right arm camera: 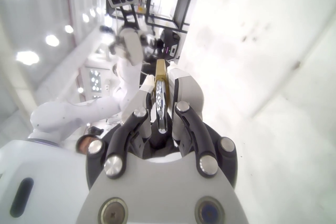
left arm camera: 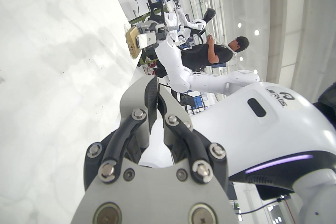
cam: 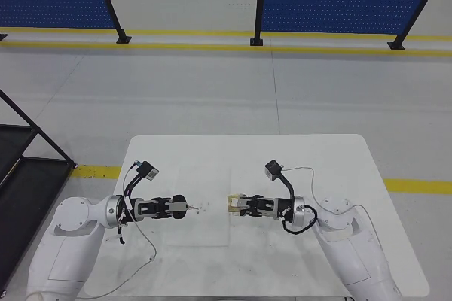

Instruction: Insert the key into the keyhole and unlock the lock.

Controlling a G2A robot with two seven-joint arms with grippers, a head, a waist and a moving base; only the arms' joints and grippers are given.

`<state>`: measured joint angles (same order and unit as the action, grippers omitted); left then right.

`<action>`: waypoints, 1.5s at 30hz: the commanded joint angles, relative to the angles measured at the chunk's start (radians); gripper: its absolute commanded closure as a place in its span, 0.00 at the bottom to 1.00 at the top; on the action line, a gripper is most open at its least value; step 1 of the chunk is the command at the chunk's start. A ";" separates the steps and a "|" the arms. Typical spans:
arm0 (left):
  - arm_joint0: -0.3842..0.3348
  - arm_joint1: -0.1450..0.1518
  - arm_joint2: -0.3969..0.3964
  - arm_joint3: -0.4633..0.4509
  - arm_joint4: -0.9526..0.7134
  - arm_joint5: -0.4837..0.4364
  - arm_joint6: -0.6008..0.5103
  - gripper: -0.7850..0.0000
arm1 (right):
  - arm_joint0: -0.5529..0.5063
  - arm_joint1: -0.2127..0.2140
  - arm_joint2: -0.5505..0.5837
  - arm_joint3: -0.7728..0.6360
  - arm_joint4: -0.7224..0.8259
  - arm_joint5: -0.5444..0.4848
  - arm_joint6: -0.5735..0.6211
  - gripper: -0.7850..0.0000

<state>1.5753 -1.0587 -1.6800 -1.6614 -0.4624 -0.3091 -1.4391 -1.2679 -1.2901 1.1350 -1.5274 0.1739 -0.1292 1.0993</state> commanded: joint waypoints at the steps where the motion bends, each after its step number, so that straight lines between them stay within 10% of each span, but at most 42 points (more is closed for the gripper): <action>1: 0.000 0.000 0.000 0.000 0.000 0.000 0.000 1.00 | 0.003 -0.002 -0.008 0.021 0.052 -0.019 0.007 1.00; 45: 0.019 -0.004 0.022 -0.013 -0.007 -0.001 0.074 1.00 | 0.000 -0.008 -0.034 0.076 0.140 -0.102 -0.068 1.00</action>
<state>1.5857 -1.0613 -1.6667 -1.6688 -0.4704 -0.3041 -1.3980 -1.2596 -1.2980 1.1011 -1.4442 0.3171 -0.2274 1.0640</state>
